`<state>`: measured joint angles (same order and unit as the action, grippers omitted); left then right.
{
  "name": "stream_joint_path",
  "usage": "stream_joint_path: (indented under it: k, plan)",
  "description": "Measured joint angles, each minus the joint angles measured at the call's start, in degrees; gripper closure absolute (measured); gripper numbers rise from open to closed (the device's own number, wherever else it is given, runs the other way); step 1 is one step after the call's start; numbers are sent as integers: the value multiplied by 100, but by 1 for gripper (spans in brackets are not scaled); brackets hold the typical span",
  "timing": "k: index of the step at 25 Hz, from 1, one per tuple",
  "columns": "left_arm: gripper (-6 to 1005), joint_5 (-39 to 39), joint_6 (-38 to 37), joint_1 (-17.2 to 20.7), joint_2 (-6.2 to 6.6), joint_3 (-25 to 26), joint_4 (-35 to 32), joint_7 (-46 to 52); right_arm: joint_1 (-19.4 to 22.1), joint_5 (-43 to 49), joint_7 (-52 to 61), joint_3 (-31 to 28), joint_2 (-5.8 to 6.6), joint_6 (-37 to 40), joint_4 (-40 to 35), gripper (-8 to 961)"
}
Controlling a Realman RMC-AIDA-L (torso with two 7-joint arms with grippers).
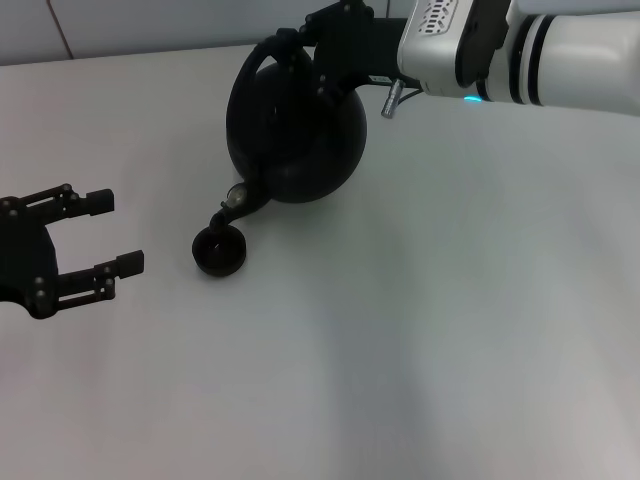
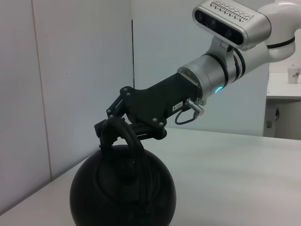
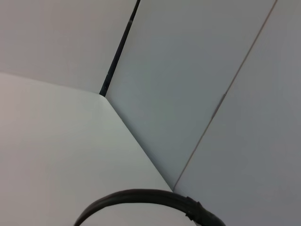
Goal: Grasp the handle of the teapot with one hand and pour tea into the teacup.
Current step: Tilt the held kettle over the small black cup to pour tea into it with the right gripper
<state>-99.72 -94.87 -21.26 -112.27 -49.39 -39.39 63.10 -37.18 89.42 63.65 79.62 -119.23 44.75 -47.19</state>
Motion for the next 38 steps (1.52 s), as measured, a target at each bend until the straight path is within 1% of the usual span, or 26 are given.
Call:
stream_joint_path:
  k: [27,38]
  plan:
    - [247,6,51,-34,3,-1,1,0,26,536,-4,2,1,-1,-330,844]
    - [246,6,99,-18,-17,-1,10,-5,70,644,-3,88,-10,-2,-570,845]
